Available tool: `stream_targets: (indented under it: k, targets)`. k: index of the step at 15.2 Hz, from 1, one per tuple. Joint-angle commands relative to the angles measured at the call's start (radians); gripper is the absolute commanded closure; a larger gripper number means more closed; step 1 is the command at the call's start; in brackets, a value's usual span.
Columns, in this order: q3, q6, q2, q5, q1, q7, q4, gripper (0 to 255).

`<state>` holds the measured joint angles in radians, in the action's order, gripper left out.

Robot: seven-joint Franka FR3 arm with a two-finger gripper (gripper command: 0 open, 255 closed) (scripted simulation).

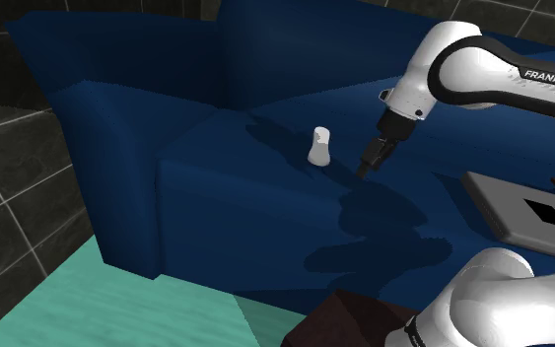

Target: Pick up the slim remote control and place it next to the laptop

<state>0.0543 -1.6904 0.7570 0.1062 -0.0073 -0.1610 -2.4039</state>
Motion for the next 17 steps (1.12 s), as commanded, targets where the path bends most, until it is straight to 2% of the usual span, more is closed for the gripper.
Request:
stream_targets:
  k: [1,9,17]
  targets:
    - [0.0,0.0,0.0,0.0,0.0,0.0,0.0,0]
    - [-0.121,-0.134,-0.298,-0.027,-0.111,0.389,0.204,0]
    - [-0.177,-0.15,-0.586,-0.141,-0.21,0.779,0.478,0]
